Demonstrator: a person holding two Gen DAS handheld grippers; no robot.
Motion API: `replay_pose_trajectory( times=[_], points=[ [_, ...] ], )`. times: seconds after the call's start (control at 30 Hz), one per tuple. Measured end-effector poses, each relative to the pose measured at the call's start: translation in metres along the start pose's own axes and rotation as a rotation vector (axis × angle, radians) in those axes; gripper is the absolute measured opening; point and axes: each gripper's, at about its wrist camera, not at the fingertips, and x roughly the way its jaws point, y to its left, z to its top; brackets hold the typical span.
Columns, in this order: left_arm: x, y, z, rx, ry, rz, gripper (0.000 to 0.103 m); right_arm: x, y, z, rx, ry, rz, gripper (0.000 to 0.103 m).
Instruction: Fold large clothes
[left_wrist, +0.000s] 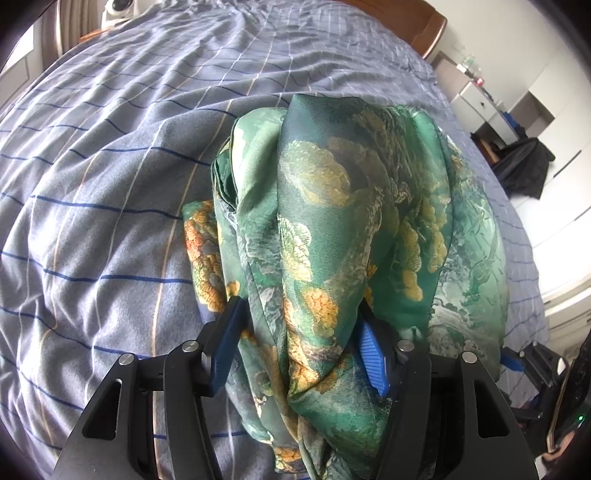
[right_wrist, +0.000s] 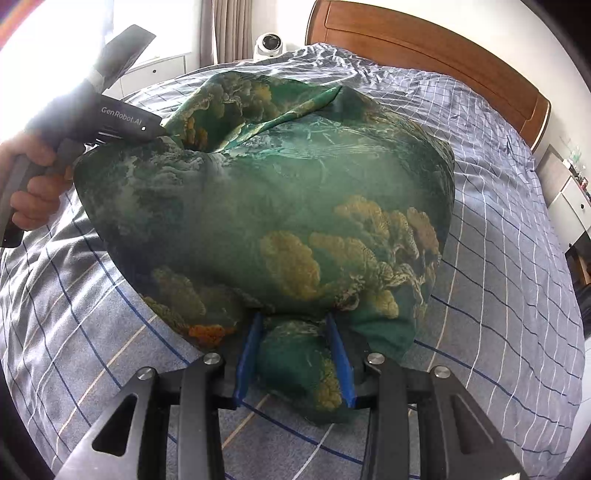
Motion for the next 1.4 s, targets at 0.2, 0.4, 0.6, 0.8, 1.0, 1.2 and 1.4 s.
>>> replay_pose_trajectory(
  times=[0.2,0.4,0.6,0.8,1.0,1.2,1.4],
  points=[
    [-0.001,-0.001,-0.001,-0.001,-0.001,0.003,0.061,0.0,0.001,0.0,-0.002,0.001,-0.005,0.039],
    [-0.003,-0.003,-0.003,-0.004,-0.006,0.023,0.062,-0.002,0.001,0.0,0.007,0.001,-0.007,0.039],
    [-0.006,0.004,-0.007,-0.045,-0.01,0.032,0.075,-0.01,-0.001,-0.002,0.018,-0.015,-0.016,0.039],
    [-0.019,0.007,-0.012,-0.091,-0.046,0.012,0.084,-0.04,-0.009,-0.007,0.094,-0.043,0.036,0.074],
    [-0.051,0.011,-0.026,-0.128,-0.099,-0.034,0.084,-0.069,-0.024,-0.028,0.189,-0.069,0.06,0.075],
    [-0.092,0.027,-0.061,-0.171,-0.196,0.09,0.102,-0.096,-0.054,-0.065,0.314,-0.06,0.063,0.075],
    [-0.086,0.033,-0.111,-0.089,-0.176,0.367,0.102,-0.119,-0.082,-0.103,0.412,-0.062,0.005,0.075]
  ],
)
